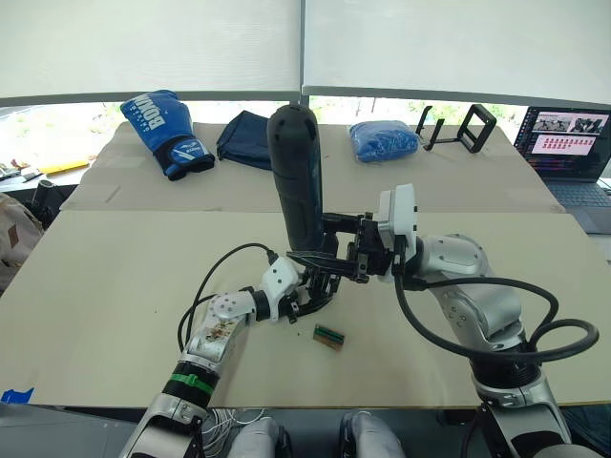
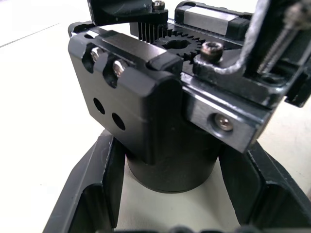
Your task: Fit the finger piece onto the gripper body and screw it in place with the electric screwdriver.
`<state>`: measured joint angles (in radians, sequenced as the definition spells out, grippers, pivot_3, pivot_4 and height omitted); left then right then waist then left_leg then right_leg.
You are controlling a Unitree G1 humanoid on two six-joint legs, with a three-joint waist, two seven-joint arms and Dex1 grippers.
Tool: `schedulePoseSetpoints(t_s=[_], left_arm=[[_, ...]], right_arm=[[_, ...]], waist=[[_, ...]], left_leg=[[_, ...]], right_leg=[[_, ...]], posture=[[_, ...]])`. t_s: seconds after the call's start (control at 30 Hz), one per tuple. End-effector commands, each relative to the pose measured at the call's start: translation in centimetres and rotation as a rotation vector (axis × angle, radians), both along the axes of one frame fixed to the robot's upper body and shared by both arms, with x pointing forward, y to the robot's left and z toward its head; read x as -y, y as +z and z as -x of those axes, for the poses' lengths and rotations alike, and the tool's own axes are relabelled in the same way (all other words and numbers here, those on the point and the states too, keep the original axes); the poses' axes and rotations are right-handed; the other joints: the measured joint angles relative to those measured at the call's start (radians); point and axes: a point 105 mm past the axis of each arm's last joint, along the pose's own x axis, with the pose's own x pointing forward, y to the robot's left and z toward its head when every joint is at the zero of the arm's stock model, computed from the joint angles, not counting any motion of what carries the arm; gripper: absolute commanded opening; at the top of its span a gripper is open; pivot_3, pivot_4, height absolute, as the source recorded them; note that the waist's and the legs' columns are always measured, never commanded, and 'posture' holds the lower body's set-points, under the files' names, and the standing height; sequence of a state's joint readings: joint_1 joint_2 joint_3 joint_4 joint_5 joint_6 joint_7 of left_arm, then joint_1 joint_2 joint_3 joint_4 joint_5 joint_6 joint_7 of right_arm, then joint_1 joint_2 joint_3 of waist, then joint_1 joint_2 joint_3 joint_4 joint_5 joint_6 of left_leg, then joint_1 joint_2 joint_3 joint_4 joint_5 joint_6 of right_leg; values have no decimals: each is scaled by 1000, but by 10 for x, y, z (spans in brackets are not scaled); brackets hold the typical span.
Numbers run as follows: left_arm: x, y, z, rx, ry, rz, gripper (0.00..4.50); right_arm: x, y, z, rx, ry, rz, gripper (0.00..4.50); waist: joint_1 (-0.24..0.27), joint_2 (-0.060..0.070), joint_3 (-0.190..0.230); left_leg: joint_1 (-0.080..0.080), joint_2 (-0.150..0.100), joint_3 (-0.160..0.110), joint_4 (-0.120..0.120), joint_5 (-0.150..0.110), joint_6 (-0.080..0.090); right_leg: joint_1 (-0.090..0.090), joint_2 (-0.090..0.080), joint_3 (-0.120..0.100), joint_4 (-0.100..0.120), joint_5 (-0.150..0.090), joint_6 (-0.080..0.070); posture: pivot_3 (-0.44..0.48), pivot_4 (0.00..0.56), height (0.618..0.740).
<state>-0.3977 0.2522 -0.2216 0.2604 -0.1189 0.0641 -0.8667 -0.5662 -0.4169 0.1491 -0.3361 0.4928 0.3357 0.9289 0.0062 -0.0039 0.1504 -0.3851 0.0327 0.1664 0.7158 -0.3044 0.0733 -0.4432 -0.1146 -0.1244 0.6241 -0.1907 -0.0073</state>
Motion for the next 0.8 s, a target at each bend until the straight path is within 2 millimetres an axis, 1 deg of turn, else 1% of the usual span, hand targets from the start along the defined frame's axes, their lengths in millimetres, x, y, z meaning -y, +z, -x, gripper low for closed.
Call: schedulePoseSetpoints(t_s=[0.03,0.53,0.8], left_arm=[[4,-11,7,-40,-19,-15,2293],[3,-12,7,-46,-16,-16,2293],[3,-12,8,-45,-16,-15,2293]], right_arm=[[-1,14,10,46,34,-38,1943],[-3,13,11,26,40,-42,1943],[0,10,4,10,5,-64,1943]], waist=[[0,0,0],[0,0,0],[0,0,0]], left_leg=[[0,0,0,0,0,0],[0,0,0,0,0,0],[0,0,0,0,0,0]], right_leg=[[0,0,0,0,0,0],[0,0,0,0,0,0],[0,0,0,0,0,0]], posture=[[0,150,740],[0,150,740],[0,150,740]])
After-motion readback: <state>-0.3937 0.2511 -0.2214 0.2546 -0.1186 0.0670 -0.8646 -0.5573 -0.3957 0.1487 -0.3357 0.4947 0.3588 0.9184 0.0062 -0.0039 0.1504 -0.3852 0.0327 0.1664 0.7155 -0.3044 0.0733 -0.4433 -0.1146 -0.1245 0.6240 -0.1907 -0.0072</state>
